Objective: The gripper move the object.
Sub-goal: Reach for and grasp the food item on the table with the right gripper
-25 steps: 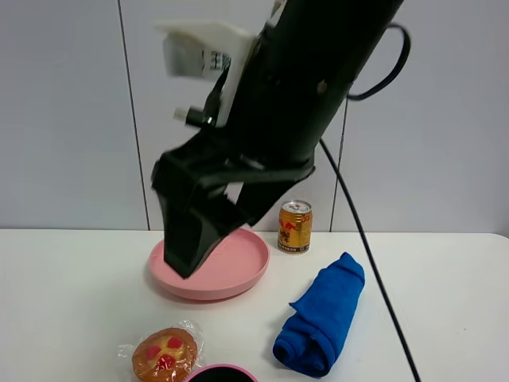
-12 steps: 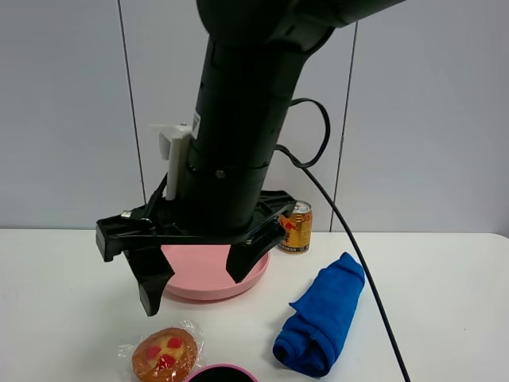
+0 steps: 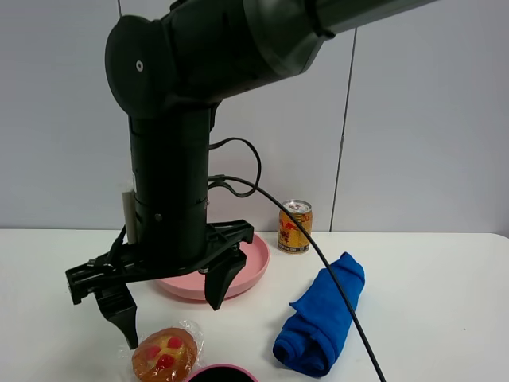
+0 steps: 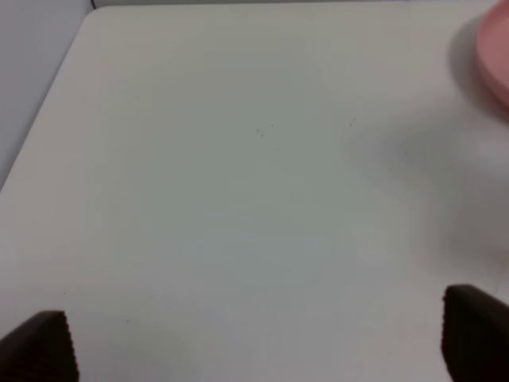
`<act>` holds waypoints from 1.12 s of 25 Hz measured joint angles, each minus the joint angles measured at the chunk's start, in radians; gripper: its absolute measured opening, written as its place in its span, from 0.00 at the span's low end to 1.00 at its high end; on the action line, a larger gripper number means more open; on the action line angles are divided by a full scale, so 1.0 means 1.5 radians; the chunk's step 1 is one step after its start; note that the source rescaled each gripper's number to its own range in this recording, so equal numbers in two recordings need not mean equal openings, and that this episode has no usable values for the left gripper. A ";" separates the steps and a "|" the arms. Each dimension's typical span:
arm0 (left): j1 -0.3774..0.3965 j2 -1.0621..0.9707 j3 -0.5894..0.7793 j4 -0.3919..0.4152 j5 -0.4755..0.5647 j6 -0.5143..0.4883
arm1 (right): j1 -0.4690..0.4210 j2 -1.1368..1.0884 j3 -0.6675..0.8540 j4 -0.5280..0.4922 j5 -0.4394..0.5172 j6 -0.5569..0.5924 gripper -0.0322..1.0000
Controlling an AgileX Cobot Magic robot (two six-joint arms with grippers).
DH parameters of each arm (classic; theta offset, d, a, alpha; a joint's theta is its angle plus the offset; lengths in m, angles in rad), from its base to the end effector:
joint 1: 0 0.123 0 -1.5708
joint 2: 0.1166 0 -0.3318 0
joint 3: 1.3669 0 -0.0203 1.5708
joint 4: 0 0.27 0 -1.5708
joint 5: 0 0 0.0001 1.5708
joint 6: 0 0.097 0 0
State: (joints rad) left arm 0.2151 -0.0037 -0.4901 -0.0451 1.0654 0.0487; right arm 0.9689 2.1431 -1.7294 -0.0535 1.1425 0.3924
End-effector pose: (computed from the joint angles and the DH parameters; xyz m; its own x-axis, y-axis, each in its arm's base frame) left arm -0.0279 -0.0100 0.2804 -0.4591 -0.0729 -0.8854 -0.1669 0.9860 0.0054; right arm 0.2774 0.3954 0.2154 -0.8219 -0.5583 -0.1128 -0.5611 0.8277 -0.0081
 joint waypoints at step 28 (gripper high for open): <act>0.000 0.000 0.000 0.000 0.000 0.000 | -0.003 0.148 -0.067 -0.044 -0.079 0.010 0.99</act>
State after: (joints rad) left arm 0.2151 -0.0037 -0.4901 -0.0451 1.0654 0.0487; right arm 0.9644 2.3649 -1.8293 -0.1189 1.0241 0.4070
